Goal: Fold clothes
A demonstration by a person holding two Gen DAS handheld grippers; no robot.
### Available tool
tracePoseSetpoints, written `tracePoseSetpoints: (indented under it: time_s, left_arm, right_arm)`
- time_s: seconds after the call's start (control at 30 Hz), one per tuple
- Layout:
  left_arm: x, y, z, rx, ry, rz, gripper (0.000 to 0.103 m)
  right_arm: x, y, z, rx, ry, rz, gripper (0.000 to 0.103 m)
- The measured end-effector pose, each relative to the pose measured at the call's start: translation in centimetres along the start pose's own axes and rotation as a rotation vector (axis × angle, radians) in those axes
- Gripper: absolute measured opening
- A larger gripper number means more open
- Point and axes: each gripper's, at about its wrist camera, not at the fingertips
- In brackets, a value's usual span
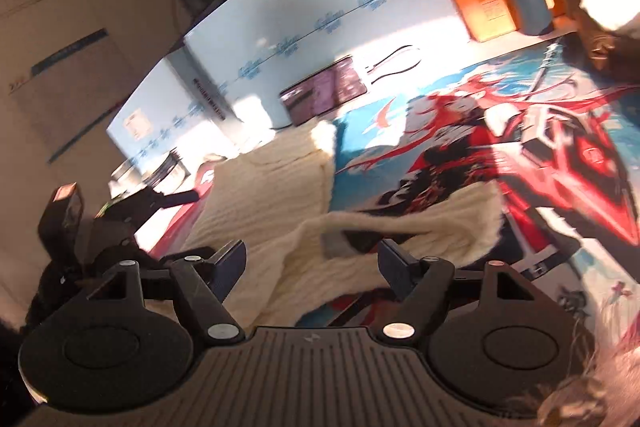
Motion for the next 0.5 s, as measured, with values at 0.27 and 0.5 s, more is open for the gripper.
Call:
tracePoseSetpoints:
  time_s: [0.27,0.5]
  left_arm:
    - [-2.3,1.0,-1.8,0.058,0.022,-0.079,0.103]
    - [-2.4,1.0,-2.1,0.049,0.009,-0.045,0.103]
  right_arm:
    - [-3.1,0.4,-1.6,-0.066,0.304,-0.206,0.08]
    - [-2.1,-0.3,-3.8,-0.027,0.378,-0.105,0.028]
Point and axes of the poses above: each gripper's, at about its wrist camera, not at the fingertips, and z roughly against the way its jaws point, x to its left, y to its underside, and after that the axes turned 13 degrees about z, right-handed
